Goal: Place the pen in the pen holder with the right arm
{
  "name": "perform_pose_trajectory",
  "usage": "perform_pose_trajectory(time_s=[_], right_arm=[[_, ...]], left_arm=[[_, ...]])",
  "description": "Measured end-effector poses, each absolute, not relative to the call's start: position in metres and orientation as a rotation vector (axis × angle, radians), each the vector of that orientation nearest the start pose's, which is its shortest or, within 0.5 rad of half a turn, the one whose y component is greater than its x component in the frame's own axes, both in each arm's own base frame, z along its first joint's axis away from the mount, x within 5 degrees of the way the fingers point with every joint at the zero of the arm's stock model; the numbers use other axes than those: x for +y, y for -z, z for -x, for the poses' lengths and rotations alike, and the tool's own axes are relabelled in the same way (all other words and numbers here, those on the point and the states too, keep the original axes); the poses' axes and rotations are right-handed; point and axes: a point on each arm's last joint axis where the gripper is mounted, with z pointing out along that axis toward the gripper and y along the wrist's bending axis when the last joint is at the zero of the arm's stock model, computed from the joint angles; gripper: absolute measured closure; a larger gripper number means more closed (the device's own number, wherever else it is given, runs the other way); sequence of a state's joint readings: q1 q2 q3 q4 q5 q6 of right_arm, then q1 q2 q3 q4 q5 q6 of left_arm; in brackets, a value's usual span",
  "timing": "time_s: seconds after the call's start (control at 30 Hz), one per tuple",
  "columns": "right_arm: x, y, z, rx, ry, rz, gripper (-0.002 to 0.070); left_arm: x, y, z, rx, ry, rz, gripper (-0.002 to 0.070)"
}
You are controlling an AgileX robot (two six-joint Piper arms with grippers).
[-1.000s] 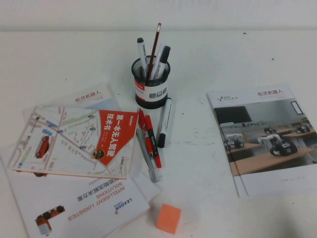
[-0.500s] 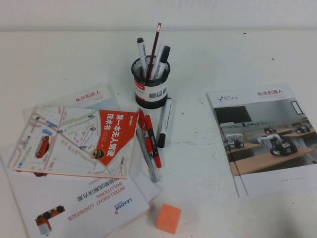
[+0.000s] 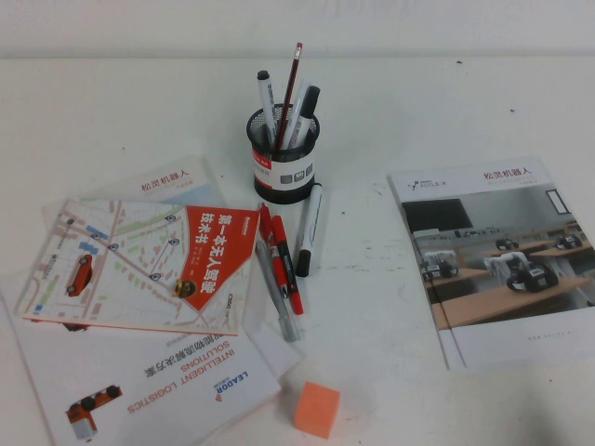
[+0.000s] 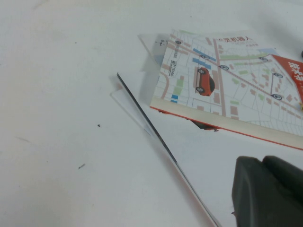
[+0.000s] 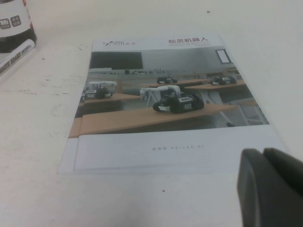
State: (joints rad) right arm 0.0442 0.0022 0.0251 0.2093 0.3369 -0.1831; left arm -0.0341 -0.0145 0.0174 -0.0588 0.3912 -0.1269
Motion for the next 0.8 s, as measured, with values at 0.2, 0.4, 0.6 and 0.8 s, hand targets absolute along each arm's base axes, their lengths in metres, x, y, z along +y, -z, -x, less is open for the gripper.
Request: perform_pose_trajectory(time_s=[0.2,0.4,0.6,0.8], right_arm=[[0.0087,-0.1749,-0.0538,1.84,-0.105,0.075,0.0696],[0.0091,-0.175,-0.0538,1.84,-0.12,0.065,0.0696],[0.0096,-0.1751,-0.0538,1.839,-0.135,0.055,0.0696],[0.0136,-0.1775,-0.0538,1.817,-0.281,-0.049,0.0696]], left_arm=[[-0.0038,-0.173,-0.0517,1.876,0.169,0.123,0.0678],[-0.0038,-0.173,-0.0517,1.876,0.169,0.123,0.0678],[-0.0038,-0.173,-0.0517,1.876,0.169,0.123,0.0677],[-0.0038,-0.173,-0.0517,1.876,0.169,0.123,0.0678]])
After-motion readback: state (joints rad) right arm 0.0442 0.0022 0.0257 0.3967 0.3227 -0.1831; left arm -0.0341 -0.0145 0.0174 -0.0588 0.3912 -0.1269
